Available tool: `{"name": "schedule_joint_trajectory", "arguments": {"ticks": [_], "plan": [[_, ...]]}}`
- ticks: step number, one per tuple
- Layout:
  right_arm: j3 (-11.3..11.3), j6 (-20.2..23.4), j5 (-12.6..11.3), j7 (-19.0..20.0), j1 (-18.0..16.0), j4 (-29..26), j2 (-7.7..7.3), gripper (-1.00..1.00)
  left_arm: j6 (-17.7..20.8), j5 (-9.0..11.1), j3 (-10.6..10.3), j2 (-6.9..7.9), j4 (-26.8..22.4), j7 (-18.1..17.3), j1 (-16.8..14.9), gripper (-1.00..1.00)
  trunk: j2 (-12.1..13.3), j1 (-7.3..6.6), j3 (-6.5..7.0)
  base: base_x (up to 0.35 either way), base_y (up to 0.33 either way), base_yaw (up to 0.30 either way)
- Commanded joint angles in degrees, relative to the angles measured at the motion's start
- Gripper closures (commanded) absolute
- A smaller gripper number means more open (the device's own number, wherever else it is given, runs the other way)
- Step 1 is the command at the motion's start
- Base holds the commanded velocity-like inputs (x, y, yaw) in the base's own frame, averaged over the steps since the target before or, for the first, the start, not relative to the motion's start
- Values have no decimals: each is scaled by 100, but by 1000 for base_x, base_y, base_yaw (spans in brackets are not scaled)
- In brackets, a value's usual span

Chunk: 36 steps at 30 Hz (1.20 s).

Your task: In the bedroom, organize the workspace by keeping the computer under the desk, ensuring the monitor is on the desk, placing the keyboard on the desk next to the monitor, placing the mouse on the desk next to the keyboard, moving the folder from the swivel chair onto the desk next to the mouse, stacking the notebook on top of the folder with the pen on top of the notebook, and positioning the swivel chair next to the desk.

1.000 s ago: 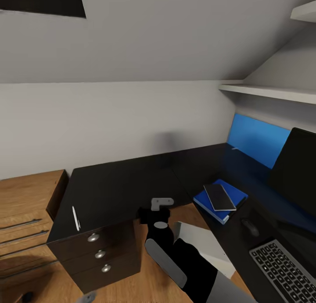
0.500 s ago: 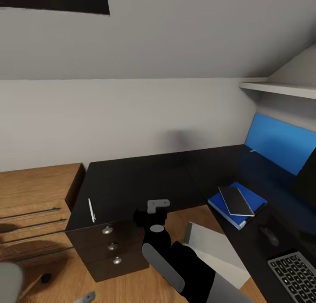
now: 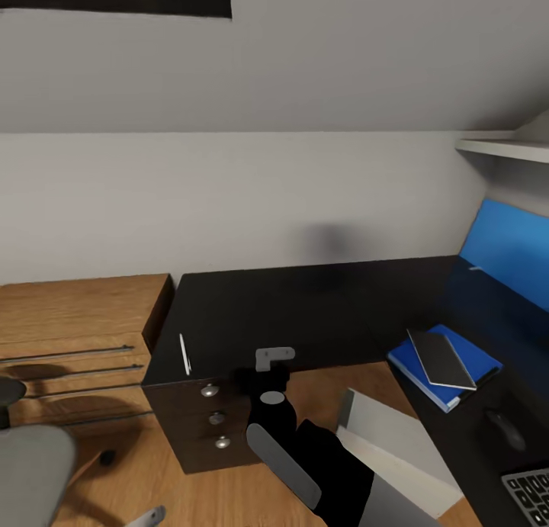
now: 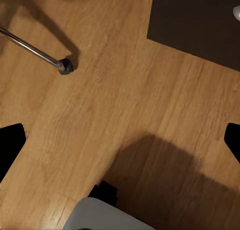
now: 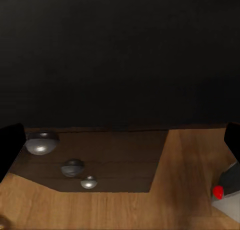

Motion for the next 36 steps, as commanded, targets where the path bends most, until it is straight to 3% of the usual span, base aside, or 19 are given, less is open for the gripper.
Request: {"name": "schedule_joint_trajectory", "arguments": {"ticks": [1,29,36], "plan": [[13,27,-28,-40,-8,-4,0,-100,27,37,9,-3,-17,16,3,-100,-4,1,-11,0,0,213],[25,28,154,-20,-8,245,6,-100,26,37,1,-12,-9,14,3,-100,-4,1,-175,15,2,213],[217,25,239,-13,-8,249,6,-100,26,37,1,-12,-9,13,3,-100,-4,1,-219,252,72,209]]}}
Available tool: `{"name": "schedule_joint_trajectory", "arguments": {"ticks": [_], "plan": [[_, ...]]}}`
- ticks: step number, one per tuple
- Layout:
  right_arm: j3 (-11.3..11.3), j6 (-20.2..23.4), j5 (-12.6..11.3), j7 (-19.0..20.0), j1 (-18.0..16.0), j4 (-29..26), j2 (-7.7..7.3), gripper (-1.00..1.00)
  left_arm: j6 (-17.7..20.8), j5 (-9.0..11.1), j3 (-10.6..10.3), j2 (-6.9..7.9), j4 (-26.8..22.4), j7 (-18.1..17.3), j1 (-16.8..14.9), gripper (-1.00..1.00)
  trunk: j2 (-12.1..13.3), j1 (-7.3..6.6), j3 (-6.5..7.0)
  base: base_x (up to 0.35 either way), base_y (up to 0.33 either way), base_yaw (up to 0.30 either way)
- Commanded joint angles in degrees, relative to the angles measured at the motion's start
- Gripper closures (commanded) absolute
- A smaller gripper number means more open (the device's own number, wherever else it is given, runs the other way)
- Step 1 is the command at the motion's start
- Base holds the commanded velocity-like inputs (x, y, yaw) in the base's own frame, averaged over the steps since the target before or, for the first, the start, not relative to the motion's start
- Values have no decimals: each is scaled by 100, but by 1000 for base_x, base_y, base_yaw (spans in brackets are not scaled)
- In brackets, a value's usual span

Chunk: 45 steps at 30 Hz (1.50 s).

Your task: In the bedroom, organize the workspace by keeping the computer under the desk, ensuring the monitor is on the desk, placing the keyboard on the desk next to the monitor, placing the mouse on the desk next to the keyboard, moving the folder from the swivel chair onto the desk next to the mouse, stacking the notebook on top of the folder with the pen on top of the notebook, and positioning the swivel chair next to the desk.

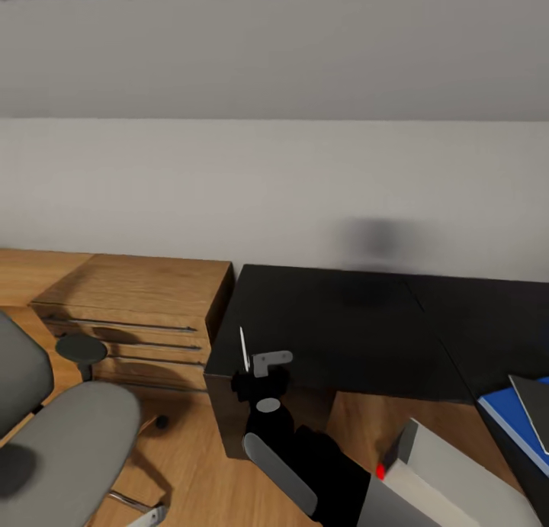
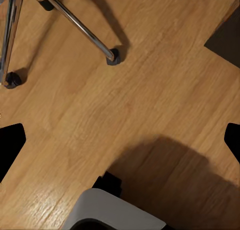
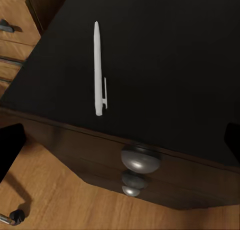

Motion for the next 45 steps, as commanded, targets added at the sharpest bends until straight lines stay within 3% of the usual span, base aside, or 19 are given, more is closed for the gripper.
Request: {"name": "schedule_joint_trajectory", "arguments": {"ticks": [1,11,20,26,27,30,33,36,39,45], "plan": [[34,28,-15,-41,-8,-5,0,-100,27,34,8,-3,-17,17,3,-100,-4,3,-12,144,36,204],[69,26,14,-40,-8,-13,0,-100,27,28,0,-12,-17,17,3,-100,-4,3,-77,37,9,197],[71,10,185,-32,-8,-17,0,-100,27,28,0,-17,-17,17,3,-100,-4,3,-106,1,0,84],[48,-3,544,174,-8,-7,0,-100,-38,26,0,-20,-24,5,3,-100,-4,3,-108,0,0,5],[38,-25,738,329,-8,-6,0,-100,-304,27,-5,-21,-27,-5,3,-100,-4,3,-108,0,0,0],[24,-37,975,404,-8,-5,-3,-100,-484,24,-12,-23,-26,-8,3,-100,-4,3,-108,0,0,0],[-17,-87,1386,469,-15,111,0,-100,-580,21,-23,-31,-26,-9,3,-100,-4,3,-108,0,0,0],[-54,-102,1493,582,-29,213,0,-100,-597,20,-31,-35,-26,-9,3,-100,-4,3,-108,0,0,0],[-230,-113,1576,997,-174,417,0,-100,-609,18,-42,-44,-26,-11,3,-100,-4,3,-108,0,0,0],[-889,-278,1600,1713,-727,1368,0,-100,-613,12,-100,-47,-26,-12,3,-100,-4,3,-108,0,0,0]]}}
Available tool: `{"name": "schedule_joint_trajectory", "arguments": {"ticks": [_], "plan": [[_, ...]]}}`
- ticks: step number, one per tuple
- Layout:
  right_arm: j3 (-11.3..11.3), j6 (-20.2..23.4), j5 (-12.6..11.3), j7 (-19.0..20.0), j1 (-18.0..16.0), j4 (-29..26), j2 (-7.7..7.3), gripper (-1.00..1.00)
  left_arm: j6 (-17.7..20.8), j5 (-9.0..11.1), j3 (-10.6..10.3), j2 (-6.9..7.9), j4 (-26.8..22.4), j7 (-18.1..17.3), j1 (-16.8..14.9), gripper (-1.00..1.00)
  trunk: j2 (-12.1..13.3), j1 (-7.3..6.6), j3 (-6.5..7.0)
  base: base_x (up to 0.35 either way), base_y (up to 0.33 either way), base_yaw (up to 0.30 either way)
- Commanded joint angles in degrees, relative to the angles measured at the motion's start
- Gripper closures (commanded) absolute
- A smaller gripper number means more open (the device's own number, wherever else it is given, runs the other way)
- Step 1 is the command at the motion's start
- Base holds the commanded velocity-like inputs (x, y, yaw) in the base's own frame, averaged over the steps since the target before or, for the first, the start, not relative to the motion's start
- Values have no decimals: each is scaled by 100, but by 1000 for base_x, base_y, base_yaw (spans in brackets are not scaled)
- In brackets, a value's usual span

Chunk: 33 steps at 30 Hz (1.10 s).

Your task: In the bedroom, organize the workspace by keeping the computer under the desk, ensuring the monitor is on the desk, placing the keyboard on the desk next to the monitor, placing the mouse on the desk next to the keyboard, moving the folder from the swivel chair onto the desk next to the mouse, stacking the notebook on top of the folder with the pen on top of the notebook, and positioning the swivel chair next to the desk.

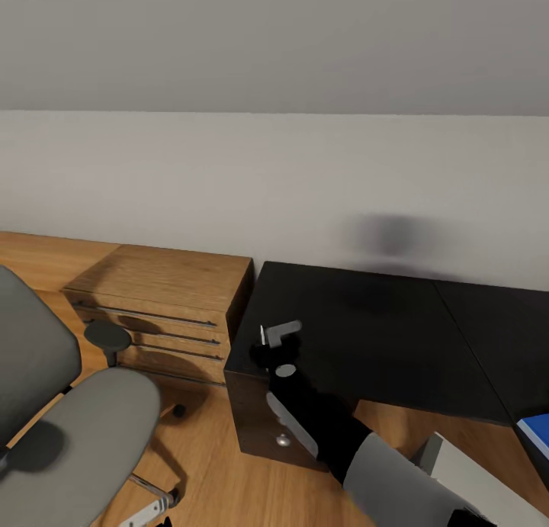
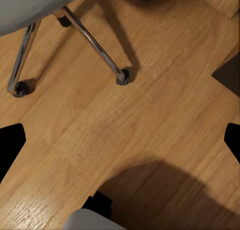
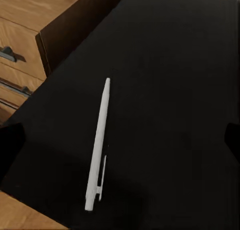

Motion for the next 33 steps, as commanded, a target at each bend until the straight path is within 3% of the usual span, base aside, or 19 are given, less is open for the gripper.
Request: {"name": "schedule_joint_trajectory", "arguments": {"ticks": [1,7,12,18,33], "plan": [[-77,-101,-37,132,-161,304,0,-100,31,26,-5,-2,-17,18,2,-100,-4,0,-5,0,0,0],[-276,-519,-62,742,-697,1552,0,-100,31,28,-21,-2,-17,15,2,-100,-4,0,-5,0,0,0],[-331,-775,-81,1149,-836,2148,0,-100,31,30,-27,-2,-17,15,2,-100,-4,0,-5,0,0,0],[-332,-838,-112,1376,-867,2298,0,-100,31,31,-50,-2,-17,16,2,-100,-4,0,-5,0,0,0],[-300,-836,-129,1410,-856,2265,0,-100,31,30,-141,-2,-9,21,2,-100,-4,0,-5,0,0,20]]}}
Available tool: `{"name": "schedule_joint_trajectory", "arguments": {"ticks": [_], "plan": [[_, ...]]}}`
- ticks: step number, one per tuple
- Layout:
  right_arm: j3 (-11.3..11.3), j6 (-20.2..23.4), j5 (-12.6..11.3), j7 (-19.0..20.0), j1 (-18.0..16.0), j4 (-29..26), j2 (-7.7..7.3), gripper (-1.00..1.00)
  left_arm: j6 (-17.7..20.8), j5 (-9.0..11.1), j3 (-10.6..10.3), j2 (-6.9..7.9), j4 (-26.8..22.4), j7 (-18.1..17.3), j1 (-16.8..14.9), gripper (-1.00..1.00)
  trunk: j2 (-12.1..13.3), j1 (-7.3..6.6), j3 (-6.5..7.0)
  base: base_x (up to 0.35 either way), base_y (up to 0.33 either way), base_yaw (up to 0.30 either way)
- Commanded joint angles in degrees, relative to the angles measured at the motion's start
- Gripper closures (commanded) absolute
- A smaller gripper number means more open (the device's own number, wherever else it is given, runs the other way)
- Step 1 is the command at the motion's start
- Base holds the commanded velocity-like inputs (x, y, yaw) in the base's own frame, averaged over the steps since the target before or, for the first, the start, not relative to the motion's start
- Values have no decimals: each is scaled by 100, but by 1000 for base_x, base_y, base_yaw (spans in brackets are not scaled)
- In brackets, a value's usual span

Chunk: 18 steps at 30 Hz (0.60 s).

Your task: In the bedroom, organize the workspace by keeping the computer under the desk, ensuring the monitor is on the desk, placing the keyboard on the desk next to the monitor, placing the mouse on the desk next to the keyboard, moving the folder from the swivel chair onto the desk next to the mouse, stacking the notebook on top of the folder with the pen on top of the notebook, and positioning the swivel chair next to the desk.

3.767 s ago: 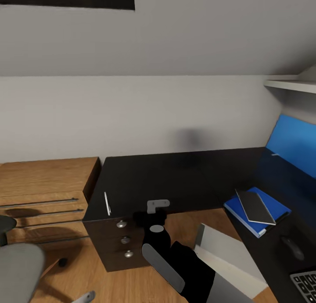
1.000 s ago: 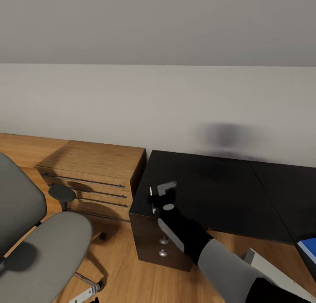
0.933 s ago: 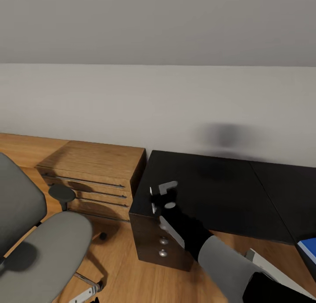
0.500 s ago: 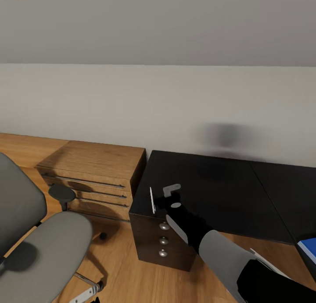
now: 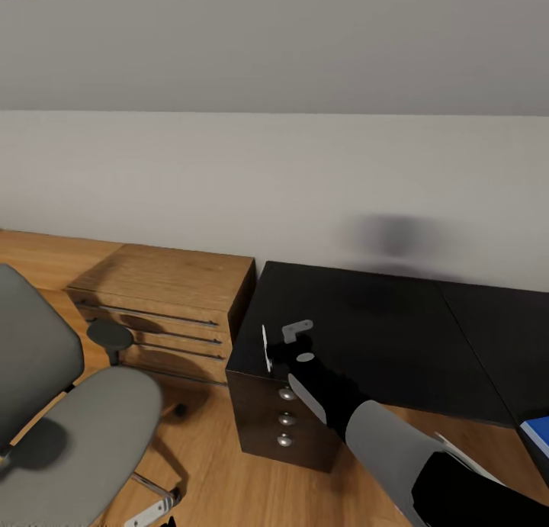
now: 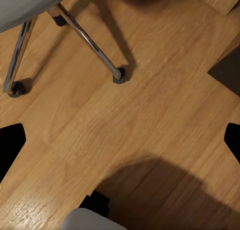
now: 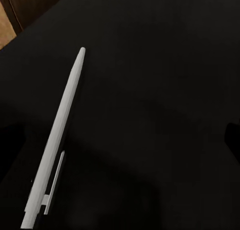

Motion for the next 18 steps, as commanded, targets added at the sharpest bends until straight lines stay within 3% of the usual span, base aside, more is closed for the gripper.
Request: {"name": "schedule_joint_trajectory", "arguments": {"ticks": [1,11,18], "plan": [[34,24,-35,-47,-7,-3,0,-100,27,30,-10,2,-19,36,2,-100,-4,1,-5,0,0,187],[20,48,-35,-52,-7,15,0,-100,24,39,-12,2,-58,50,2,-100,-4,1,-6,0,0,249],[13,50,-35,-52,-7,28,0,-100,19,39,-16,0,-60,53,2,-100,-244,132,-114,0,0,54]]}}
